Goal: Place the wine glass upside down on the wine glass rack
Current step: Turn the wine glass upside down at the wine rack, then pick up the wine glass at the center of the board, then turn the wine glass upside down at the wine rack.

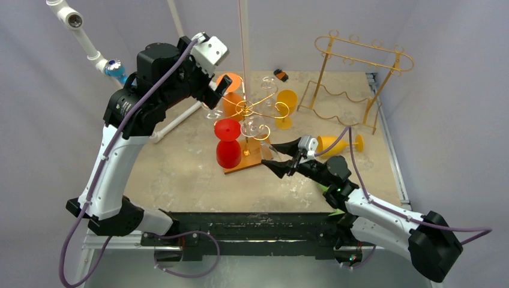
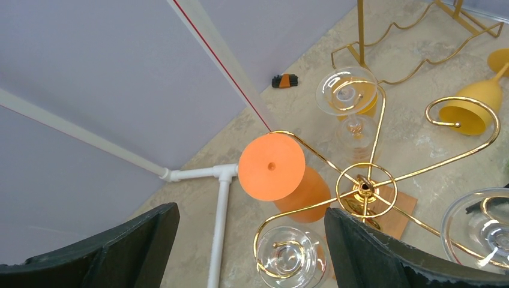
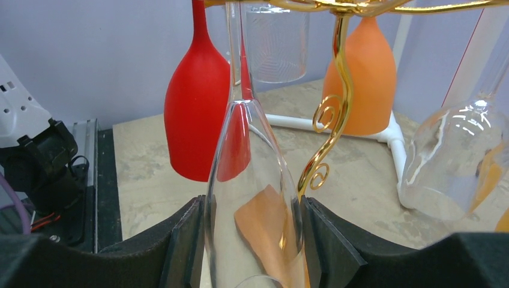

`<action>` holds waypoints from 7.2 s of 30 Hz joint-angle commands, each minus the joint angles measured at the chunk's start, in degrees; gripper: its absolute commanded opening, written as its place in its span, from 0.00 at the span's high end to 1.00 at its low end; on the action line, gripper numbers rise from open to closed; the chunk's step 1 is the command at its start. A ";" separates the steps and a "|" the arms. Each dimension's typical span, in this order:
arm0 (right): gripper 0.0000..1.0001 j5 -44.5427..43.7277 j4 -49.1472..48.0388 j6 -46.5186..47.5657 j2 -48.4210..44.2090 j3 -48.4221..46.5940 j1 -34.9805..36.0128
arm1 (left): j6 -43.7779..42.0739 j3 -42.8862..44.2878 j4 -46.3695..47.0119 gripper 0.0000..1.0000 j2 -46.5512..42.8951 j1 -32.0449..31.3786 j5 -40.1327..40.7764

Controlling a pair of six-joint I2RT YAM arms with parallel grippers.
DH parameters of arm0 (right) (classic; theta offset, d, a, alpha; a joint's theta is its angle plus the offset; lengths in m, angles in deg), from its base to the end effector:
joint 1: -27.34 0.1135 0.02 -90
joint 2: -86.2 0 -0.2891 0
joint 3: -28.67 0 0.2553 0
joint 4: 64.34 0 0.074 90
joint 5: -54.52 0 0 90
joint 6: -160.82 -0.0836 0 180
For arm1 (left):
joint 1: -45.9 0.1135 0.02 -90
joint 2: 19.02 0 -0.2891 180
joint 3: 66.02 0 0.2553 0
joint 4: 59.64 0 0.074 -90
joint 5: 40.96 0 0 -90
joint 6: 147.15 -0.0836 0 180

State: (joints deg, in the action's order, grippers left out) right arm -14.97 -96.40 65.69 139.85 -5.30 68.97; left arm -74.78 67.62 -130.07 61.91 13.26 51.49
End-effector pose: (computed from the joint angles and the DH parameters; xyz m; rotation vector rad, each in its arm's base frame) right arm 0.1583 0.1799 0.2930 -0.7353 1.2272 0.9204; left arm 0.2370 -0.1476 0.5542 0.7727 1.7162 -0.1396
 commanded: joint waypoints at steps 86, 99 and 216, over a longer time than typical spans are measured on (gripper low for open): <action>0.07 -49.00 74.82 -25.45 9.13 -35.96 -17.59 | -0.62 -8.88 9.81 0.00 -4.45 0.17 2.38; 0.08 -63.46 73.42 -26.12 30.12 -36.49 -18.45 | -0.15 -8.54 9.84 0.00 -4.08 0.15 3.37; 0.01 18.77 73.03 -12.34 -3.88 -70.38 -20.53 | -23.18 -21.82 55.95 1.00 -10.46 -1.93 -41.06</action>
State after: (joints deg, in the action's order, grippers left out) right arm -0.68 -24.64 52.12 132.90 -71.49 48.53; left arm -89.47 47.41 -83.36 54.33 11.90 16.85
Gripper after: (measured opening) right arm 0.987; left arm 0.050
